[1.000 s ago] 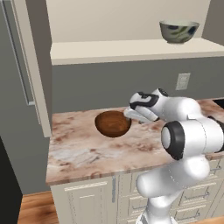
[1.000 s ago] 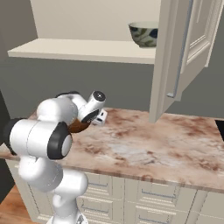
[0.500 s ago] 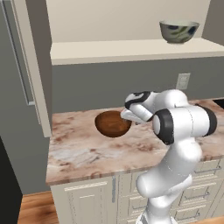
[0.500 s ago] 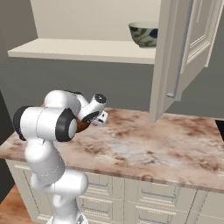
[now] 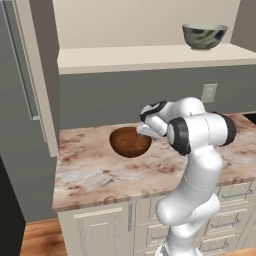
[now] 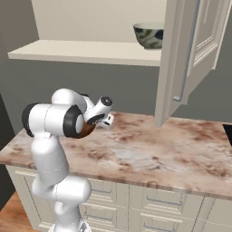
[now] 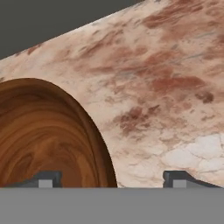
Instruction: Open the cabinet. Pick the bowls from the counter and place them in the cabinet. Then close the cabinet.
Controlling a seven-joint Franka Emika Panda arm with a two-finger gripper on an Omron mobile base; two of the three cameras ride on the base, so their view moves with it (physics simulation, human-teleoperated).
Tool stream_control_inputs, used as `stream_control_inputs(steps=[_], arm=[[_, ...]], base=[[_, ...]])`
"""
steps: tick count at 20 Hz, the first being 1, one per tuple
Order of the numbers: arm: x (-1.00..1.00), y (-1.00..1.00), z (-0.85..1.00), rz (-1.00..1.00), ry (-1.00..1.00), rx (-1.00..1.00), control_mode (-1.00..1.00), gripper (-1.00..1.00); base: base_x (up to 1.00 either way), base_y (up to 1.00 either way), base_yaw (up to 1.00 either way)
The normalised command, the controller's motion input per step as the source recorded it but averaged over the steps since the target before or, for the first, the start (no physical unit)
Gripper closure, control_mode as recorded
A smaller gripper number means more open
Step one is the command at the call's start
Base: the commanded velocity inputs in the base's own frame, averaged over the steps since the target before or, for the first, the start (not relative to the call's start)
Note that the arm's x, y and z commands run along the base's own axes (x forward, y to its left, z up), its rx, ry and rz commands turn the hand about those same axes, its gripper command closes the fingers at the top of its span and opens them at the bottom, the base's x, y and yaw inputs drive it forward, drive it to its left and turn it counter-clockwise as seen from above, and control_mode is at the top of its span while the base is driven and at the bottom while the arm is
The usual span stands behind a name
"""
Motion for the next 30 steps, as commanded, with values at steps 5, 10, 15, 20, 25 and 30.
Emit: stream_control_inputs(steps=[5, 10, 15, 20, 25, 30], arm=[[0.0, 0.19, -0.18, 0.0, 0.0, 0.0, -1.0, 1.0], [-0.02, 0.32, -0.27, 0.01, 0.0, -0.06, -1.0, 1.0], [-0.34, 0.06, 0.14, 0.0, -0.04, -0.02, -1.0, 1.0], [-0.46, -0.02, 0.38, 0.0, -0.13, 0.0, -1.0, 1.0], [-0.28, -0.16, 0.36, 0.0, -0.04, 0.0, -1.0, 1.0], [-0.31, -0.15, 0.45, -0.04, 0.0, 0.0, -1.0, 1.0]], base=[[0.0, 0.0, 0.0], [0.0, 0.0, 0.0], [0.0, 0.0, 0.0], [0.0, 0.0, 0.0], [0.0, 0.0, 0.0], [0.0, 0.0, 0.0]])
